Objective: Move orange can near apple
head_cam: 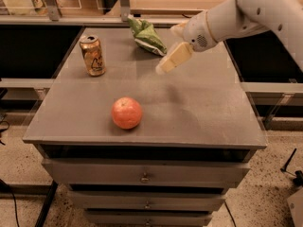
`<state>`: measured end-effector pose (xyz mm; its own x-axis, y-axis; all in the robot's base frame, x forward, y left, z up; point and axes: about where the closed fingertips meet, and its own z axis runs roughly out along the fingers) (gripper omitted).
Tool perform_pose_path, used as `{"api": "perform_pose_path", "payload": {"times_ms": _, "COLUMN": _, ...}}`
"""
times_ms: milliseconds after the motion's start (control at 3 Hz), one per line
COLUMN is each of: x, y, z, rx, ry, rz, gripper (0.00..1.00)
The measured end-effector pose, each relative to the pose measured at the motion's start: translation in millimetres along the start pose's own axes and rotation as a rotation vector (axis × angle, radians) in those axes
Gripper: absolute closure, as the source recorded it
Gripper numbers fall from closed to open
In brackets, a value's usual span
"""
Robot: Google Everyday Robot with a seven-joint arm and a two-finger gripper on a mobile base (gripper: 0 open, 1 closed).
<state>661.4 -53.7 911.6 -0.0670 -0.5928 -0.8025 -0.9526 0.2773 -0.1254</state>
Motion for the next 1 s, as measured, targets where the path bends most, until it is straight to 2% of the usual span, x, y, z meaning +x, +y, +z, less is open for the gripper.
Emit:
{"api": "perform_pose_path", "payload": {"times_ms": 333, "x": -20.4, "y": -9.4, "z": 37.2, "rx": 0.05, "ry": -0.149, "rz": 0.011, "gripper": 0.0}}
{"api": "perform_pose_path", "payload": {"times_ms": 667, "x": -46.6, "y": -21.2, "z": 59.7, "rx": 0.111, "ry": -0.252, "rz": 0.01, "gripper": 0.0}}
{"api": "perform_pose_path", "payload": {"times_ms": 1000, "x": -70.1, "y": -31.8, "z": 77.4, "rx": 0.136, "ry": -0.324, "rz": 0.008, "gripper": 0.0}}
